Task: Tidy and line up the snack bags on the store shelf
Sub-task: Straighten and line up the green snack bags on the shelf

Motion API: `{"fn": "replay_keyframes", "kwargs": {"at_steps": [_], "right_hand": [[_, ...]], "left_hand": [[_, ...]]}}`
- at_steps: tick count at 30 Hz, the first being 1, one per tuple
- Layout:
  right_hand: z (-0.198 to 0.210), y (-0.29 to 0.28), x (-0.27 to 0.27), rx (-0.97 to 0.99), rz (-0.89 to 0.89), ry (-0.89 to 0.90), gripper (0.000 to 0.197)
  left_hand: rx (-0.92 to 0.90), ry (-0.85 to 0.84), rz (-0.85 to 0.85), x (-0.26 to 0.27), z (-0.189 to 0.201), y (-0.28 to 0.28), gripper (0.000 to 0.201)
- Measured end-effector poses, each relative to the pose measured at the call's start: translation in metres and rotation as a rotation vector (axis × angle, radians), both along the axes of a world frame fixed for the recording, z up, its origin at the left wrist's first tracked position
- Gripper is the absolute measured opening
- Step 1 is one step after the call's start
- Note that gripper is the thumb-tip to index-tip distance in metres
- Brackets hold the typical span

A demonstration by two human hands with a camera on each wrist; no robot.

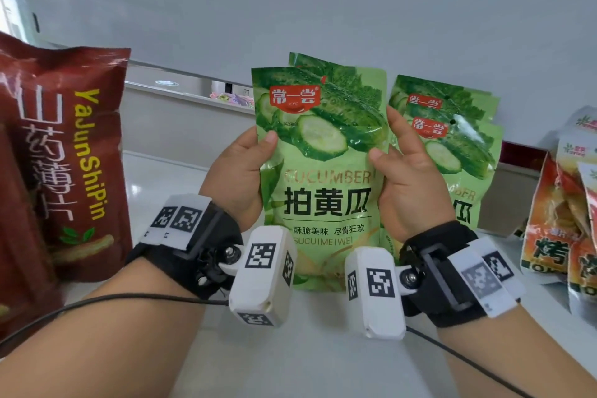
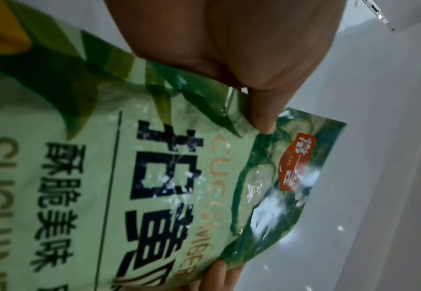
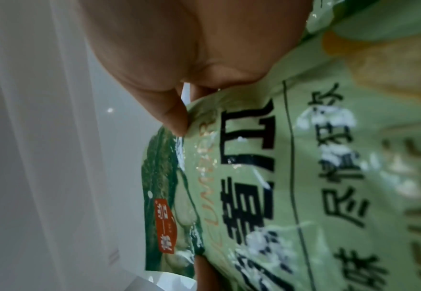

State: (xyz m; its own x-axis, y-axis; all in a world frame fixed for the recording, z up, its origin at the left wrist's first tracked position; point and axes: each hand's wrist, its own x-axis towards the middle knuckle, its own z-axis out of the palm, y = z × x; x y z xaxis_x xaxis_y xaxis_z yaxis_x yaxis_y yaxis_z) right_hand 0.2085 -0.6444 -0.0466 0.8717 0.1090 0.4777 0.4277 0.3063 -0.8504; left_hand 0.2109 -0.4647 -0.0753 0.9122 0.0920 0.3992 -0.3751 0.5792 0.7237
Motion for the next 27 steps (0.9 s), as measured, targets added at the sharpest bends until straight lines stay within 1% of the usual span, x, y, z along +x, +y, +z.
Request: {"fn": "replay_keyframes", "kwargs": {"at_steps": [3,6,7,9,11,13,15,16,18,19,20,21,22,23,24,26,27], "right_hand": [[0.0,0.002,0.002,0.03,-0.022,0.017,0.052],[-0.003,0.0,0.003,0.062,-0.01,0.022,0.052],[-0.004,-0.002,0.003,0.054,-0.044,0.021,0.053],[-0.005,-0.004,0.004,-0.022,-0.135,-0.012,0.052],[-0.005,-0.003,0.003,-0.096,-0.179,-0.055,0.047],[-0.007,0.0,0.001,-0.171,-0.157,-0.062,0.038],[-0.007,0.004,-0.002,-0.252,-0.066,-0.047,0.025],[-0.006,0.005,-0.003,-0.296,-0.015,-0.043,0.036],[-0.005,0.006,-0.005,-0.362,0.071,-0.065,0.084],[-0.003,0.007,-0.007,-0.36,0.121,-0.083,0.101],[-0.002,0.008,-0.008,-0.352,0.177,-0.105,0.111],[0.0,0.009,-0.01,-0.341,0.216,-0.121,0.115],[0.001,0.01,-0.012,-0.328,0.232,-0.127,0.114],[0.001,0.011,-0.014,-0.32,0.219,-0.134,0.108],[0.0,0.012,-0.015,-0.315,0.175,-0.147,0.093],[0.001,0.014,-0.016,-0.296,0.026,-0.206,0.047],[0.001,0.013,-0.016,-0.272,-0.032,-0.224,0.034]], "left_hand": [[0.006,-0.001,0.007,0.001,-0.001,0.002,0.032],[0.0,0.036,0.026,0.0,0.0,0.0,0.027],[-0.008,0.055,0.045,0.0,0.0,0.0,0.025],[-0.039,0.094,0.081,-0.001,0.001,0.003,0.025],[-0.074,0.117,0.096,-0.003,0.003,0.006,0.028],[-0.076,0.115,0.083,-0.005,0.005,0.006,0.035],[-0.063,0.063,-0.013,-0.01,0.007,0.001,0.047],[-0.059,0.037,-0.085,-0.013,0.009,-0.002,0.056],[-0.026,-0.004,-0.164,-0.017,0.01,-0.005,0.071],[0.012,-0.007,-0.162,-0.018,0.011,-0.005,0.078],[0.054,-0.018,-0.169,-0.018,0.01,-0.005,0.083],[0.095,-0.039,-0.186,-0.018,0.009,-0.005,0.085],[0.132,-0.061,-0.198,-0.018,0.009,-0.005,0.085],[0.174,-0.081,-0.205,-0.019,0.009,-0.005,0.081],[0.214,-0.102,-0.209,-0.018,0.008,-0.006,0.076],[0.286,-0.141,-0.198,-0.018,0.006,-0.008,0.061],[0.321,-0.146,-0.164,-0.017,0.005,-0.009,0.051]]}}
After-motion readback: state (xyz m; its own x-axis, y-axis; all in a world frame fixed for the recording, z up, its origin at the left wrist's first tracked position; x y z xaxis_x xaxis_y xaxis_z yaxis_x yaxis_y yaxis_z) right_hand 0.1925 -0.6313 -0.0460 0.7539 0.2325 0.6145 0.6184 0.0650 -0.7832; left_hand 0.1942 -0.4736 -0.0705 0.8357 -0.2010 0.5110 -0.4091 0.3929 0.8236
